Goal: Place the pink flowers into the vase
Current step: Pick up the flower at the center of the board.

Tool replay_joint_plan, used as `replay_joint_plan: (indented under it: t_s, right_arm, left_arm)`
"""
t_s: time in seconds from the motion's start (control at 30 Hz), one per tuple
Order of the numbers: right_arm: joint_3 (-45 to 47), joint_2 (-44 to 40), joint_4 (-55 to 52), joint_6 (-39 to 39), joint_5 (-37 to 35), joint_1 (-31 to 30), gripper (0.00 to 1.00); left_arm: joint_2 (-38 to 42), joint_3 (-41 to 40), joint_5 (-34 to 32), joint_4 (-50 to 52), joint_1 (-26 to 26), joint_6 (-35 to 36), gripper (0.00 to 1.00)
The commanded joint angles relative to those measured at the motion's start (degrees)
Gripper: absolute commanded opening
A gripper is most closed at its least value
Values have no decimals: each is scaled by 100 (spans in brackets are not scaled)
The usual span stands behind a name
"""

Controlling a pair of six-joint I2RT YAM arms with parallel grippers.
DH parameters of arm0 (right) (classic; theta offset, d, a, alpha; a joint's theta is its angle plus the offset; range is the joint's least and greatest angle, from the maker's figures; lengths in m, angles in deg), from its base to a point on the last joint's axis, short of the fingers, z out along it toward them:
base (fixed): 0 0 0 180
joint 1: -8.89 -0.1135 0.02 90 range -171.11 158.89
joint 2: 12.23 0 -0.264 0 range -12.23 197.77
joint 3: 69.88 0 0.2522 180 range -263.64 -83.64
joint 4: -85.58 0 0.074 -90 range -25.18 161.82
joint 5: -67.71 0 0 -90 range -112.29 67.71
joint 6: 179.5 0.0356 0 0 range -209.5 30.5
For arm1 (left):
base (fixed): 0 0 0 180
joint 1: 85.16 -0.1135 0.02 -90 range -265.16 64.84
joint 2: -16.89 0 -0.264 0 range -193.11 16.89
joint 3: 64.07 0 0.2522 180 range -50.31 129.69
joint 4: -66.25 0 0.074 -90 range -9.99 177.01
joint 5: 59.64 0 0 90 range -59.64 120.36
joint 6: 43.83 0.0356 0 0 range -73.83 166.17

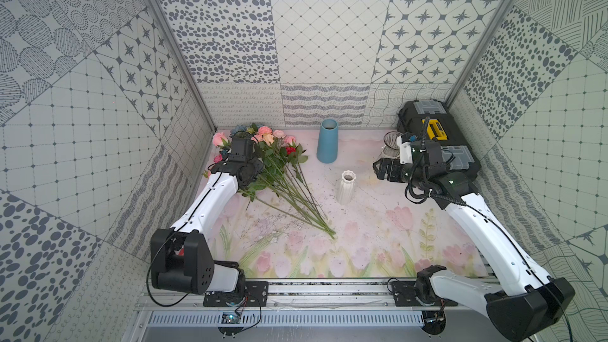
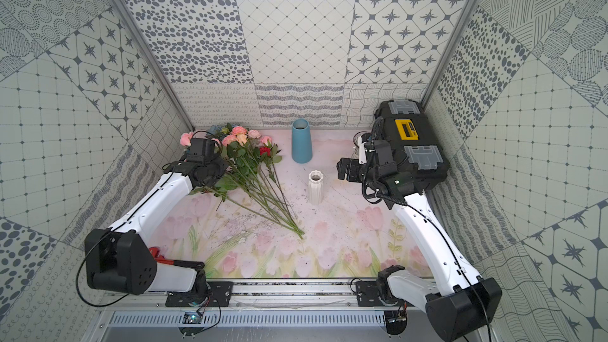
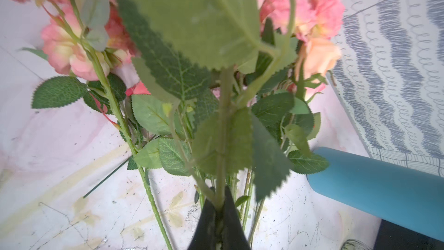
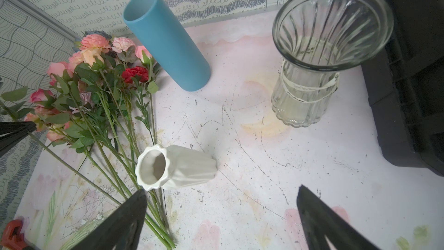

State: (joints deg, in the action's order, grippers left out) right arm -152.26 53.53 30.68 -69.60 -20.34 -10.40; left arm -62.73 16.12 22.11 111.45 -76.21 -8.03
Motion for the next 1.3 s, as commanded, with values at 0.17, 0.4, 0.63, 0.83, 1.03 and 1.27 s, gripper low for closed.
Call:
replay_joint_plan:
  t_s: [0.17, 0.4, 0.63, 0.83, 1.03, 1.27]
  right_arm:
    - [-563, 358, -107, -184, -38, -417, 98]
    - [-1171, 1078, -110, -288, 123, -1085, 96]
    - [-2003, 1779, -80, -452, 855, -1592, 85]
    - [-2387, 2197, 369, -252, 2090, -1762, 71]
    - [-2553, 2439, 833, -11, 2940, -1905, 53]
    - [-2649, 2604, 1125, 93, 3274, -2129, 40]
  left_arm:
    - [406, 1123, -1272, 1125, 549, 1823, 0]
    - [416, 1288, 1132, 240, 588, 2830, 0]
    - [362, 1002, 4241, -1327, 629, 2774, 0]
    - [187, 1090, 5621, -1872, 668, 2485, 0]
    - [195, 865, 6467, -2829, 718, 1903, 0]
    - [88, 953, 6651, -3043, 801, 1752, 0]
